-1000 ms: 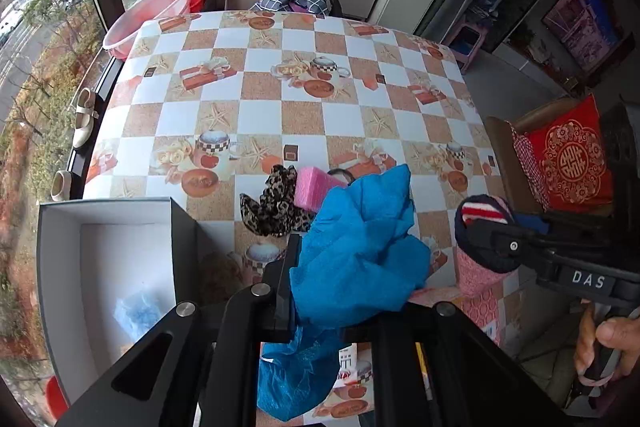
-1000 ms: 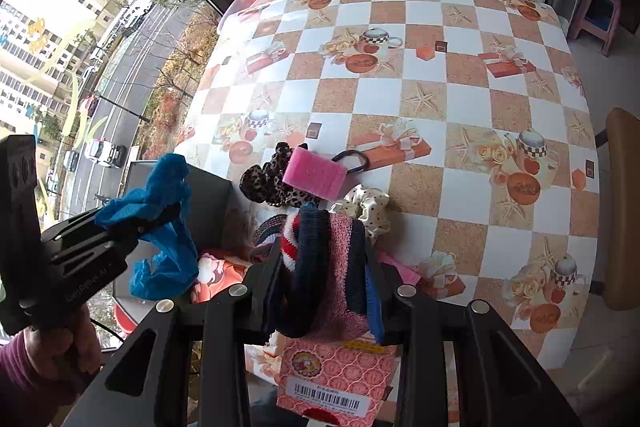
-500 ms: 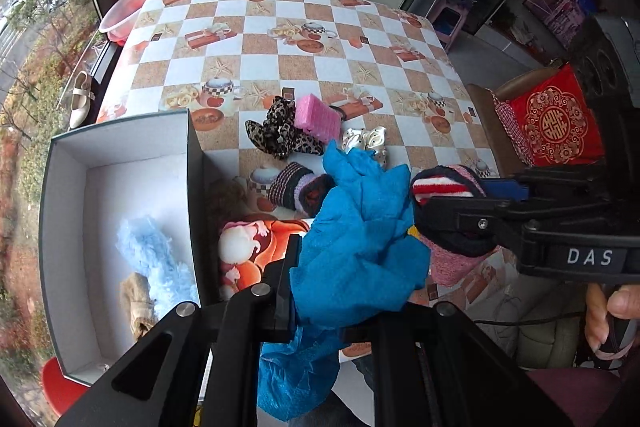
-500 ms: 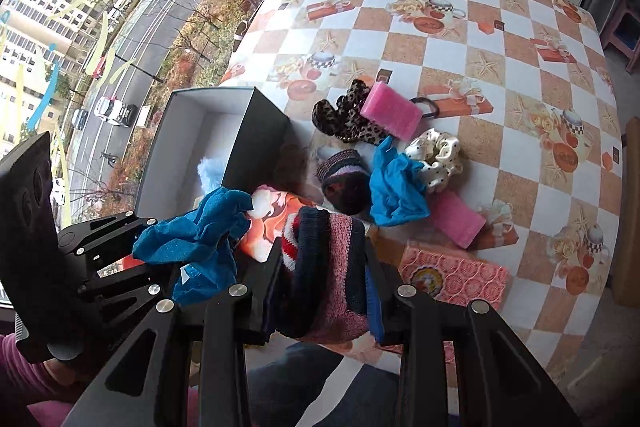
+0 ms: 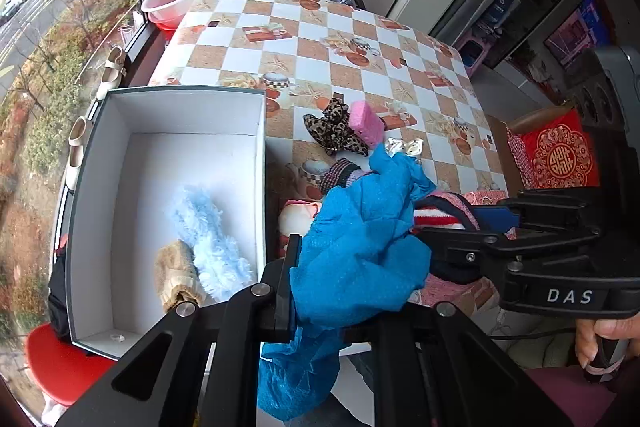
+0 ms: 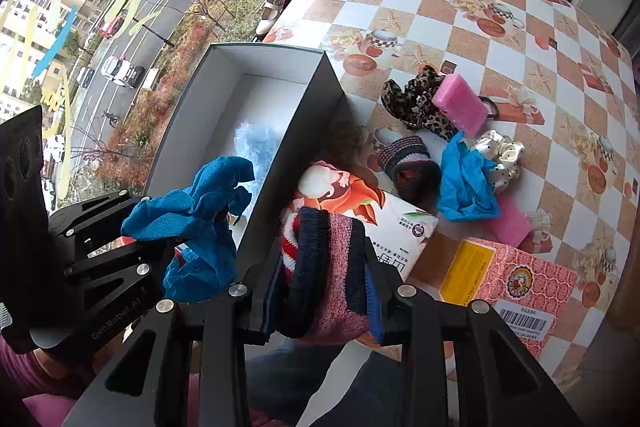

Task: Organize soft objects
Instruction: 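Lift the blue cloth and striped hat and carry them over the white box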

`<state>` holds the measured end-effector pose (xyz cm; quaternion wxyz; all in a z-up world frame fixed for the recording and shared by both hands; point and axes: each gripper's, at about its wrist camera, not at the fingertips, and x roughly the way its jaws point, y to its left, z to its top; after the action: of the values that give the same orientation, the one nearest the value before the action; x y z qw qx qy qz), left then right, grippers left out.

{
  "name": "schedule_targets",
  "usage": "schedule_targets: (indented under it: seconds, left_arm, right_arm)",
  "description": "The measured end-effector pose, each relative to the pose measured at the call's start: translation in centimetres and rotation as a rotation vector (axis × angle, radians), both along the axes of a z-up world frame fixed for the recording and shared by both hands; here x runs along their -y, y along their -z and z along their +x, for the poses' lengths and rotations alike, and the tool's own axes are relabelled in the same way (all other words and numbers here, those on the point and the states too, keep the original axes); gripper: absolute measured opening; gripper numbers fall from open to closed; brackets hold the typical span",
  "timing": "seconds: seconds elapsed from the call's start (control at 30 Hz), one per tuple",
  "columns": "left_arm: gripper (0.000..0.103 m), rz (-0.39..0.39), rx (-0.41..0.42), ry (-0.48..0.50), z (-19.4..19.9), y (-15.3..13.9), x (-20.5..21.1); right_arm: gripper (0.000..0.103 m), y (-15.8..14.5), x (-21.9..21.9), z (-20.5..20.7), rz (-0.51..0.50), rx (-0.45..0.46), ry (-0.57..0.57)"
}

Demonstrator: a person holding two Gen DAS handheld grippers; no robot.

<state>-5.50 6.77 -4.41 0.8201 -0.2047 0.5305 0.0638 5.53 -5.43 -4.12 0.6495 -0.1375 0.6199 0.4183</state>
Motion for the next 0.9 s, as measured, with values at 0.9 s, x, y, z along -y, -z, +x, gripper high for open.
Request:
schedule_targets:
  seconds: [0.9]
  left_arm:
    - [0.014, 0.042, -0.005, -0.321, -6.4, 1.6, -10.2]
  right_arm:
    - [0.036, -0.3, -12.2, -2.7, 0.015, 0.002, -0.208]
